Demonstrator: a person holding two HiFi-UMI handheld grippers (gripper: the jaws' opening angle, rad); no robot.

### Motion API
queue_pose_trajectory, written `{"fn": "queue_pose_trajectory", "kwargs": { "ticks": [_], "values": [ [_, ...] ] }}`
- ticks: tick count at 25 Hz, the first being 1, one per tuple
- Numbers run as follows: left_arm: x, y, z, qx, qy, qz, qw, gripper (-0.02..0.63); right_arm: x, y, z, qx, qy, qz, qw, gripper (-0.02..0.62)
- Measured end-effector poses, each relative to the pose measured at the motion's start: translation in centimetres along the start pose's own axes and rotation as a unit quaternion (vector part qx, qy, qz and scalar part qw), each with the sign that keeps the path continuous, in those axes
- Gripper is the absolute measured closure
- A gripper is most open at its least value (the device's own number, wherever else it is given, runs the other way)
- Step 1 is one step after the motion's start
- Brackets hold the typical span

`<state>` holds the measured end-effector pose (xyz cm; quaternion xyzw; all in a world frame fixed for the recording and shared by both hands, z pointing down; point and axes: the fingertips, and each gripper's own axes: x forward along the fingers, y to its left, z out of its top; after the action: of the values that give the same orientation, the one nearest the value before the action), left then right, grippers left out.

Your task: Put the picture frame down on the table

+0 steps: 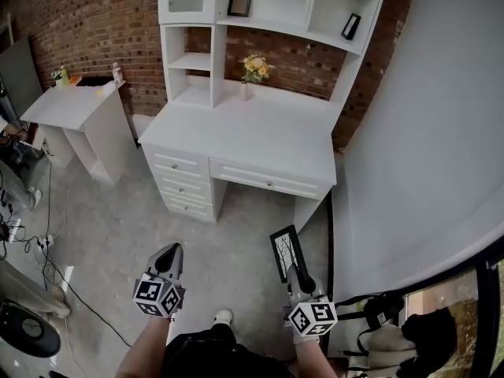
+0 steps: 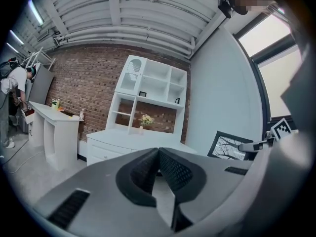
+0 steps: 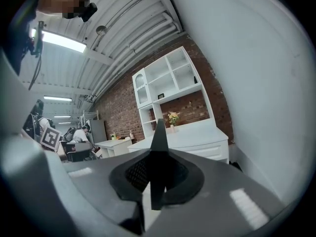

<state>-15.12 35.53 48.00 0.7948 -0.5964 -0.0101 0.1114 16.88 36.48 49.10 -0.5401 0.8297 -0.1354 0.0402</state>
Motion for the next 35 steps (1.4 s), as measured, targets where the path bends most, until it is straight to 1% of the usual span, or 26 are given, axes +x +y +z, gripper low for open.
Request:
{"fn": "queue_pose_trajectory", "kwargs": {
  "ticks": [7, 14, 21, 26, 35],
  "values": [
    [5.8, 4.2, 1.0, -0.001, -0.001, -0.003, 1.0000, 0.603, 6.9, -0.7, 0.3, 0.004, -0.003, -0.008, 1.000, 0.572],
    [11.1, 6.5, 1.8, 0.001, -0.001, -0.018, 0.9998, 0.603, 12.0, -1.8, 0.7, 0.006, -0.009, -0.020, 1.000, 0.572],
    [15.0, 6.9, 1.8, -0.005, 0.007, -0.028, 0.9996, 0.603, 14.8, -3.1, 1.0, 0.011, -0.002, -0.026, 1.000, 0.572],
    [17.9, 6.3, 1.5, -0.006, 0.014, -0.038, 0.9992, 0.603, 16.8, -4.8, 1.6, 0.009, 0.001, -0.030, 1.000, 0.573],
    [24.4, 6.7, 1.8, -0.010, 0.020, -0.033, 0.9992, 0.603, 22.4, -8.0, 2.8, 0.009, 0.008, -0.019, 1.000, 0.572]
  ]
}}
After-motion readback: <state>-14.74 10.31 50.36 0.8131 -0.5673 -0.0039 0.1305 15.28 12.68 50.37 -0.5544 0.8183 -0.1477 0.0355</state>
